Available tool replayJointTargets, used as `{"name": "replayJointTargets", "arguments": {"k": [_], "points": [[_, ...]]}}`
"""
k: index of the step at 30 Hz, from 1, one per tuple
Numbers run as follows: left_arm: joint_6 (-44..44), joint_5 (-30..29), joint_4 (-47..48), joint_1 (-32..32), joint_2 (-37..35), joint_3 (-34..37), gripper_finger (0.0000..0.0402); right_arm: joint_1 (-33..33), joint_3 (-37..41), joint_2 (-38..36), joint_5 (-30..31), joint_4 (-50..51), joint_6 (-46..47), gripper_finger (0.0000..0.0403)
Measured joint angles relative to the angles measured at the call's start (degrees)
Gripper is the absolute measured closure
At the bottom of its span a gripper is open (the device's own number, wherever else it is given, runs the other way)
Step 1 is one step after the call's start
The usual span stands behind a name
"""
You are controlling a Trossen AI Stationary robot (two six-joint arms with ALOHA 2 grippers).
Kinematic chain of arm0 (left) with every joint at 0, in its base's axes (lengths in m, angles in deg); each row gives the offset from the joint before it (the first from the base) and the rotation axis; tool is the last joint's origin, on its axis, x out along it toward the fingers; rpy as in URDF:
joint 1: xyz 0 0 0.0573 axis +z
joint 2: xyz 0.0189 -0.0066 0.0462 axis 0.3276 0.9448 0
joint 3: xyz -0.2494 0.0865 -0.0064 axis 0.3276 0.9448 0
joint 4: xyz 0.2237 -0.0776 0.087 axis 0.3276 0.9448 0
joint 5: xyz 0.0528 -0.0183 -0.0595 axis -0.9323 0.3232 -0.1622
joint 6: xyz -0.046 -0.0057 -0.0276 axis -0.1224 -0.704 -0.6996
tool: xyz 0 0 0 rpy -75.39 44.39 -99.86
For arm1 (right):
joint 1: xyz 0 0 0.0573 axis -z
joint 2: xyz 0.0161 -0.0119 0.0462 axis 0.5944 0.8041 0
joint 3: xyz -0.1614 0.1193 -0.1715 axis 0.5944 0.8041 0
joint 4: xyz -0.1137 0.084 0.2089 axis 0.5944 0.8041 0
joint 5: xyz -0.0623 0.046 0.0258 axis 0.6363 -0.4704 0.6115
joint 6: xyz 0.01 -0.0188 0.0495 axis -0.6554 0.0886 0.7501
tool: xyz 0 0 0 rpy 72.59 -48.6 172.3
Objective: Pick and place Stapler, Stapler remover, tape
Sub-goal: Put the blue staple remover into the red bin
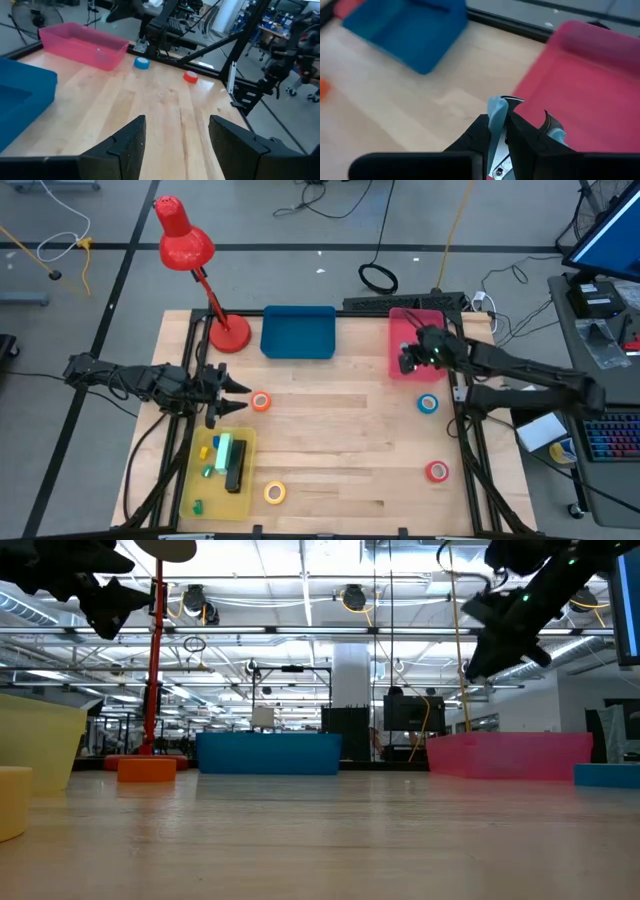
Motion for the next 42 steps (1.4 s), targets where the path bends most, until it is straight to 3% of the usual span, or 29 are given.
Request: {"name": "replayJointTargets", "arguments": {"k": [12,23,37,42], "points": [[7.81,-3.66,0.99,0.05,-5.61,-0.04,0.0186,17.02,-0.01,12.06,-8.53,-4.23,-6.60,0.0363],[10.35,-5.15,3.64,0.78,-10.76,0.27,0.0186,24.69,-7.03,22.65,-10.19,-4.86,-11.17,0.0363],[7.17,-1.17,-19.61,5.92,-10.76,17.21,0.0186,30.34,-8.94,34.29,-12.04,-2.57,-10.09,0.0361],[5.86,1.14,-21.73,7.80,-10.71,18.38,0.0186,30.99,-8.94,36.18,-14.08,-2.69,-9.85,0.0335]]}}
